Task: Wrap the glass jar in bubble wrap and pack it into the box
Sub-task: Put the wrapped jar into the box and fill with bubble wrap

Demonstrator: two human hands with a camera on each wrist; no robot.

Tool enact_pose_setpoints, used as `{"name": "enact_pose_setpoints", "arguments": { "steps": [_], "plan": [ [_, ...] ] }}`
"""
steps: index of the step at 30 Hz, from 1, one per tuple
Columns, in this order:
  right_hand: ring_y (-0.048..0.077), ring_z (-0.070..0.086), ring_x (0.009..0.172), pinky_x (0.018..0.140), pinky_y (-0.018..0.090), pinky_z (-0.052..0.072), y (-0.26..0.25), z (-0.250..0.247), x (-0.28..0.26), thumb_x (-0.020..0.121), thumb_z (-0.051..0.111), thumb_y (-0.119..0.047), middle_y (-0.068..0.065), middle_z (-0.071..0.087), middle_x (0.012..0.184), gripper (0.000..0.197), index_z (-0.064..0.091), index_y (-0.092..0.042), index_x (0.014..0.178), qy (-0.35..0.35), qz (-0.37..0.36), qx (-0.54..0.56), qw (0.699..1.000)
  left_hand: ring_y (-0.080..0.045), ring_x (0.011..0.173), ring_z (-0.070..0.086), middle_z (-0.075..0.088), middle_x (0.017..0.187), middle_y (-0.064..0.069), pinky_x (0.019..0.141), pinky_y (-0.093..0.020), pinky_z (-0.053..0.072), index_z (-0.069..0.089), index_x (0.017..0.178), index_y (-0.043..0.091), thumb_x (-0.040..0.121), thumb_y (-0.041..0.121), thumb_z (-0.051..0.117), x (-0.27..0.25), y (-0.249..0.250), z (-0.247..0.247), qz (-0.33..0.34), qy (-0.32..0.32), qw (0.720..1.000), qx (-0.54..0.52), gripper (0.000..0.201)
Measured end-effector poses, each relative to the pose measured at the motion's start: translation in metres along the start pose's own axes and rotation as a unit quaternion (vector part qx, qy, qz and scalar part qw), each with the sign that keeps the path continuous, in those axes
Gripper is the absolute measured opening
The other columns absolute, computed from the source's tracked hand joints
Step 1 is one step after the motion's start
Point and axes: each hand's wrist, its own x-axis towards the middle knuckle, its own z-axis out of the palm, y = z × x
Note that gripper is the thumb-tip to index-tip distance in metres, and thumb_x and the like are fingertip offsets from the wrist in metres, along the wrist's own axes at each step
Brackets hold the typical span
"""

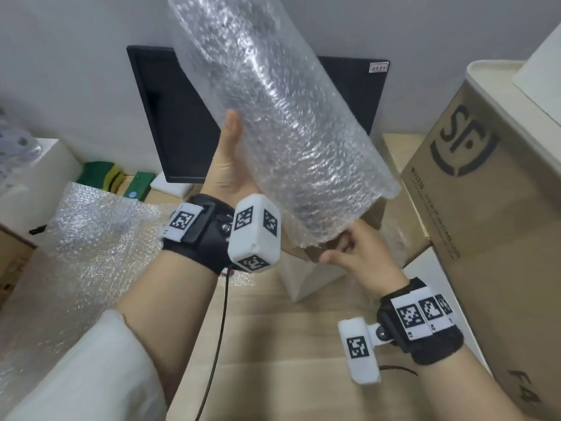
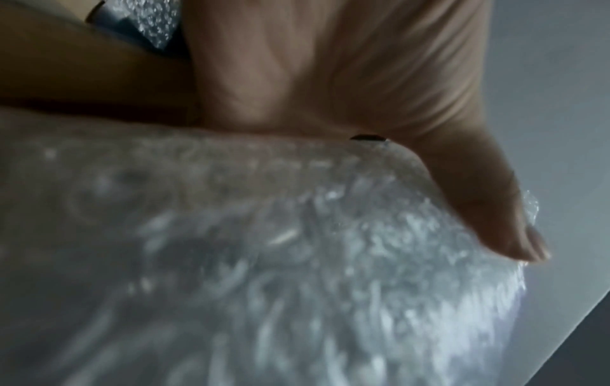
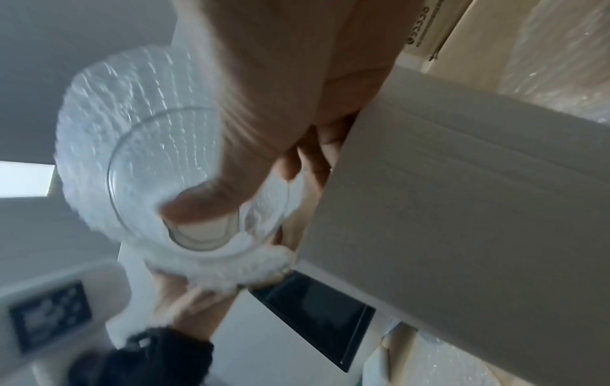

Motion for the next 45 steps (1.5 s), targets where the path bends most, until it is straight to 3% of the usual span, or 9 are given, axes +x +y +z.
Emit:
{"name": "enact_pose_setpoints", "arguments": {
  "steps": [4, 6, 8, 13, 22, 28, 33, 38, 45],
  "plan": [
    [-0.005, 0.062, 0.08, 0.078, 0.027, 0.055, 0.002, -0.008, -0.001, 0.082, 0.064, -0.039, -0.004, 0.05, 0.094, 0.033, 0.039, -0.023, 0.095, 0.112, -0.005, 0.212, 0.971, -0.029, 0.121, 0.05, 0.057, 0.125, -0.012, 0.11, -0.049, 0.031, 0.046, 0.129, 0.008, 0.082, 0.039, 0.052, 0.004, -0.006, -0.018, -0.082, -0.066, 0.994, -0.022, 0.056],
    [0.007, 0.057, 0.109, 0.084, 0.027, 0.055, 0.003, -0.013, 0.0, 0.057, 0.057, -0.08, -0.002, 0.043, 0.115, 0.073, 0.03, -0.034, 0.107, 0.138, 0.003, 0.289, 0.947, -0.033, 0.125, 0.044, 0.049, 0.131, -0.015, 0.112, -0.054, 0.027, 0.039, 0.135, 0.008, 0.075, 0.038, 0.066, 0.008, -0.009, -0.024, -0.049, -0.022, 0.997, 0.052, 0.072],
    [0.016, 0.048, 0.122, 0.087, 0.036, 0.053, 0.007, -0.017, 0.001, 0.039, 0.058, -0.087, -0.002, 0.036, 0.13, 0.09, 0.025, -0.048, 0.113, 0.14, 0.033, 0.33, 0.933, -0.041, 0.129, 0.038, 0.038, 0.139, -0.024, 0.112, -0.059, 0.024, 0.033, 0.138, 0.001, 0.069, 0.038, 0.075, 0.011, -0.012, -0.019, -0.014, 0.01, 0.994, 0.112, 0.089],
    [0.012, 0.05, 0.125, 0.103, 0.042, 0.043, 0.001, -0.024, 0.009, 0.046, 0.074, -0.071, -0.007, 0.044, 0.142, 0.113, 0.026, -0.035, 0.141, 0.051, 0.044, 0.312, 0.948, -0.047, 0.129, 0.039, 0.035, 0.142, -0.032, 0.108, -0.06, 0.03, 0.033, 0.137, -0.005, 0.059, 0.042, 0.082, 0.02, -0.019, -0.002, 0.007, 0.024, 0.983, 0.183, 0.103],
    [0.015, 0.044, 0.132, 0.108, 0.044, 0.037, -0.001, -0.045, 0.012, 0.054, 0.084, -0.047, -0.003, 0.045, 0.144, 0.11, 0.027, -0.025, 0.145, 0.034, 0.035, 0.328, 0.943, -0.027, 0.11, 0.058, 0.056, 0.117, -0.015, 0.091, -0.035, 0.049, 0.03, 0.133, -0.009, 0.047, 0.036, 0.089, 0.031, -0.015, 0.01, 0.046, -0.032, 0.954, 0.294, 0.113],
    [0.017, 0.047, 0.128, 0.073, 0.021, 0.054, 0.006, -0.046, 0.014, 0.073, 0.07, -0.017, -0.008, 0.045, 0.141, 0.091, 0.019, -0.031, 0.146, 0.028, 0.055, 0.322, 0.945, -0.028, 0.122, 0.052, 0.052, 0.126, -0.015, 0.099, -0.036, 0.046, 0.03, 0.133, -0.003, 0.038, 0.037, 0.092, 0.04, -0.013, 0.011, 0.05, -0.046, 0.924, 0.376, 0.121],
    [0.017, 0.044, 0.13, 0.11, 0.045, 0.036, 0.014, -0.044, 0.019, 0.063, 0.07, -0.012, 0.0, 0.047, 0.139, 0.084, 0.033, -0.017, 0.138, 0.042, 0.073, 0.236, 0.968, -0.007, 0.117, 0.054, 0.054, 0.122, 0.006, 0.093, -0.024, 0.047, 0.04, 0.121, 0.027, 0.036, 0.039, 0.089, 0.036, -0.021, 0.009, 0.047, -0.057, 0.907, 0.415, 0.099],
    [0.017, 0.046, 0.128, 0.107, 0.044, 0.04, 0.02, -0.039, 0.014, 0.053, 0.077, -0.012, 0.006, 0.041, 0.142, 0.078, 0.044, -0.033, 0.12, 0.053, 0.096, 0.213, 0.971, -0.006, 0.117, 0.054, 0.054, 0.122, 0.009, 0.095, -0.024, 0.047, 0.041, 0.12, 0.031, 0.033, 0.039, 0.09, 0.032, -0.032, 0.002, 0.03, -0.059, 0.903, 0.425, 0.101],
    [0.015, 0.062, 0.108, 0.093, 0.038, 0.052, 0.013, -0.05, 0.007, 0.045, 0.075, -0.017, 0.008, 0.063, 0.116, 0.088, 0.046, -0.003, 0.127, 0.121, 0.064, 0.154, 0.978, -0.015, 0.131, 0.04, 0.038, 0.139, -0.006, 0.11, -0.031, 0.036, 0.022, 0.137, 0.012, 0.037, 0.042, 0.087, 0.038, -0.039, 0.015, 0.06, -0.125, 0.885, 0.445, 0.123]
  ]
}}
